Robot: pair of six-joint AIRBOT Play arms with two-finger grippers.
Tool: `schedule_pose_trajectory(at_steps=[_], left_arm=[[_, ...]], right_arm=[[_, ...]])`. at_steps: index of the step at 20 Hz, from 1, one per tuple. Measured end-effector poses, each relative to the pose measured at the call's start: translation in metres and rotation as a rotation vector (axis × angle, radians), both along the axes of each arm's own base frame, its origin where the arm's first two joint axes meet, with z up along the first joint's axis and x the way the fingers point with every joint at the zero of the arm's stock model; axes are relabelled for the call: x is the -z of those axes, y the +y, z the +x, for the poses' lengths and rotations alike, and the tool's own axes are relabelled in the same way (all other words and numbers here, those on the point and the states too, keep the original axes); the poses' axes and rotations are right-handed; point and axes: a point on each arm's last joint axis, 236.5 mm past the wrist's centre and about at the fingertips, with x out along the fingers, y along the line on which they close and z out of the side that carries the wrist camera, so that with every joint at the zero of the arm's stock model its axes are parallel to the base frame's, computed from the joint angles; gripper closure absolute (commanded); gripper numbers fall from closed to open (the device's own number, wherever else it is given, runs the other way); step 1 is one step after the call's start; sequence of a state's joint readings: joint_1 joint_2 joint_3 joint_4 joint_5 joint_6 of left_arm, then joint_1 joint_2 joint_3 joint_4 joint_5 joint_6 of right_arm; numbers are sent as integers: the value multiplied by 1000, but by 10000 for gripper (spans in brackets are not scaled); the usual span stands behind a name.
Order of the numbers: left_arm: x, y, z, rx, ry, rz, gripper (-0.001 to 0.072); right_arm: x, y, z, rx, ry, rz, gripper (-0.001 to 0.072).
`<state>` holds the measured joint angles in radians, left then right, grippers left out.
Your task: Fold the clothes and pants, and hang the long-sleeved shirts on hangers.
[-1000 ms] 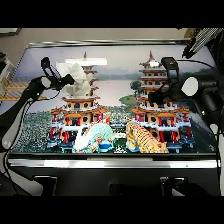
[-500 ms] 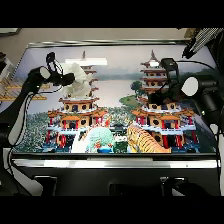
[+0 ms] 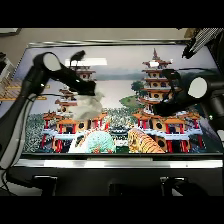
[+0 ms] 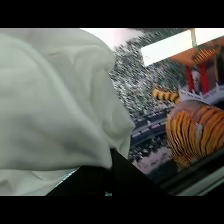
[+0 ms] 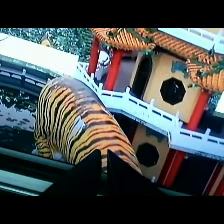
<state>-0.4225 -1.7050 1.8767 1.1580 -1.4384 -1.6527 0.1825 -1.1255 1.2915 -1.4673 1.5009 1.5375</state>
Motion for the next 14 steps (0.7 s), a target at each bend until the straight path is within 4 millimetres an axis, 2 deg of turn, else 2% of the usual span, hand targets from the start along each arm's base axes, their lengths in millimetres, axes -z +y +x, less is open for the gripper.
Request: schedule_pose_trajectory(at_steps=[2,4,6,7,9,11,13,14], left_arm=[[11,-45,-33,75,43,2,696],[34,-86,-65,145,89,20,695],[66,-117,-94,202,145,52,691],[80,-126,-104,212,170,68,660],[98,-137,-119,218,212,89,468],[100,-139,-121,205,229,90,259],[88,-127,-112,186,228,86,236],[76,-116,-103,169,214,82,236]], right_arm=[[-10,-10,-16,0,11,-31,619],[-20,-19,-34,4,24,-58,619],[-29,-26,-50,7,34,-76,619],[-33,-28,-57,8,38,-82,619],[-39,-33,-73,8,57,-92,619],[-42,-36,-85,10,77,-100,625],[-44,-33,-90,25,84,-83,611],[-45,-29,-89,33,81,-62,509]])
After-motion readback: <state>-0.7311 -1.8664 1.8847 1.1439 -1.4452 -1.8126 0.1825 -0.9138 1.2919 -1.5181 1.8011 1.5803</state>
